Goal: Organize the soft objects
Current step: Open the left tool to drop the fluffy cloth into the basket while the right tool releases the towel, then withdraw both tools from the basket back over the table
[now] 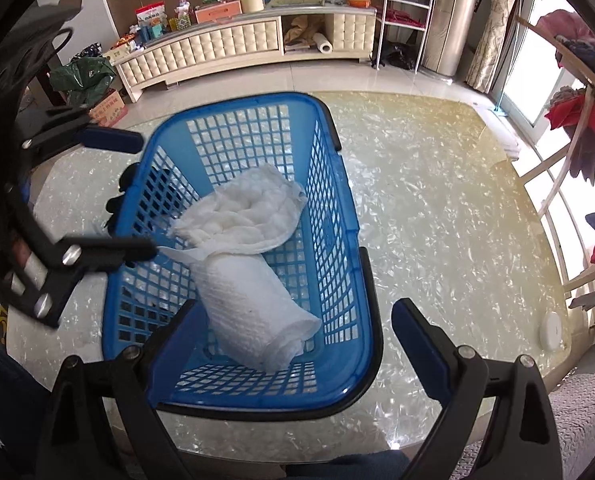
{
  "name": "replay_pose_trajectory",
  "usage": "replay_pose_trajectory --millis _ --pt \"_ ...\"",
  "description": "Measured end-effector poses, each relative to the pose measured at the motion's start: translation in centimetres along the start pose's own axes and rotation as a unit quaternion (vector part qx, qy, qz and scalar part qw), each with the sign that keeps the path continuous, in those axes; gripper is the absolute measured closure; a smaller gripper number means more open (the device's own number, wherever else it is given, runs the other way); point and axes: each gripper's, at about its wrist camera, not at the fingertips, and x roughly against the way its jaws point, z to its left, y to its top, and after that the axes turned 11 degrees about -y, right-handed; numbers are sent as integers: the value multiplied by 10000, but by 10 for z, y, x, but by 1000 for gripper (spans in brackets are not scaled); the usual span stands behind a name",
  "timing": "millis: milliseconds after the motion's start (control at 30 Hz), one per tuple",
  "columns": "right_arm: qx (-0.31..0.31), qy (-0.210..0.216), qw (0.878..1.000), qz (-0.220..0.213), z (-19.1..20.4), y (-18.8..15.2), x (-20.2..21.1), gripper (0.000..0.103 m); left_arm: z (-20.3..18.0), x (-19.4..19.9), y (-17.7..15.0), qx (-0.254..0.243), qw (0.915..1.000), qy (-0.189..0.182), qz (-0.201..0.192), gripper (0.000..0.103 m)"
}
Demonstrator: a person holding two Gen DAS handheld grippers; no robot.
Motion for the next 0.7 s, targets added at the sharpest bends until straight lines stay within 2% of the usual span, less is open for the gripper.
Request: replay_pose_trajectory --millis 300,500,700 --pt "145 -24 9998 -134 25 -8 25 9 -18 44 -47 291 9987 237 -339 0" --pt "284 14 9993 -228 48 -15 37 9 -24 74 -80 561 9967 144 -575 0" --pt "463 -19 9987 -204 74 -22 37 9 -34 84 -115 569 9968 138 -547 0"
